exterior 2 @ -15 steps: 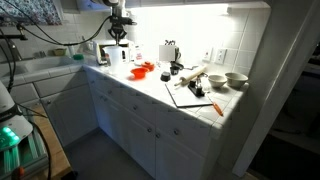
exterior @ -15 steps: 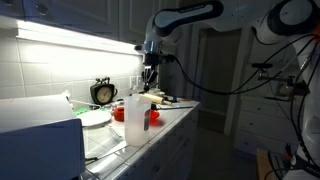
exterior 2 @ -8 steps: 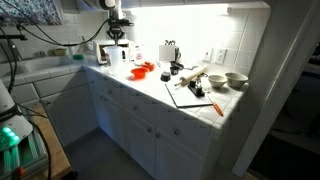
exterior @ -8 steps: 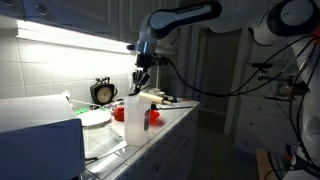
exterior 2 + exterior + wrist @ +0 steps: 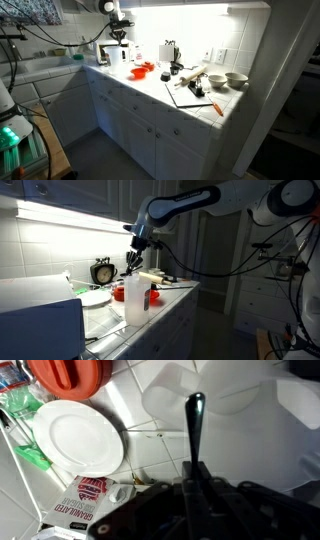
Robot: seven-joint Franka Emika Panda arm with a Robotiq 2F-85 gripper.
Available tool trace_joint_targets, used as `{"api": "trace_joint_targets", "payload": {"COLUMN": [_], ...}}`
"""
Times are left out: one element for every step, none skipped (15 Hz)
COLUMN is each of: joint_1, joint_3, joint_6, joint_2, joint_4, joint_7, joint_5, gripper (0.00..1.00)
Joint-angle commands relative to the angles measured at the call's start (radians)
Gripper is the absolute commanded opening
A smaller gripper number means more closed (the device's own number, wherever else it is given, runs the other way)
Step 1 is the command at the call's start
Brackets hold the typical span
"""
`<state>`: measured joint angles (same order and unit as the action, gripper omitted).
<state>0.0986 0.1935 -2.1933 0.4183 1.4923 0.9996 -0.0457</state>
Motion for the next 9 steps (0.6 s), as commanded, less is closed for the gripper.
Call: {"api": "trace_joint_targets", "payload": {"joint_1": [0.007, 0.006, 0.004, 0.002, 0.001, 0.001, 0.001, 0.000, -0.001], "joint_3": [-0.003, -0.002, 0.001, 0.003, 0.004, 0.005, 0.005, 0.006, 0.007], "joint_6": [-0.094, -0.114, -0.124, -0.131, -0.140, -0.143, -0.147, -0.150, -0.147], "joint_2": [-0.038, -0.044, -0.051, -0.058, -0.064, -0.068, -0.075, -0.080, -0.086], "joint_4": [0.083, 0.097, 0.108, 0.121, 0.131, 0.137, 0.146, 0.152, 0.157], "joint_7": [0.003, 0.003, 0.005, 0.007, 0.006, 0.006, 0.003, 0.001, 0.001], "joint_5": [0.050, 0.054, 0.057, 0.057, 0.058, 0.058, 0.058, 0.056, 0.051], "gripper": [0.02, 0.02, 0.02, 0.02, 0.02, 0.02, 0.02, 0.02, 0.02]}}
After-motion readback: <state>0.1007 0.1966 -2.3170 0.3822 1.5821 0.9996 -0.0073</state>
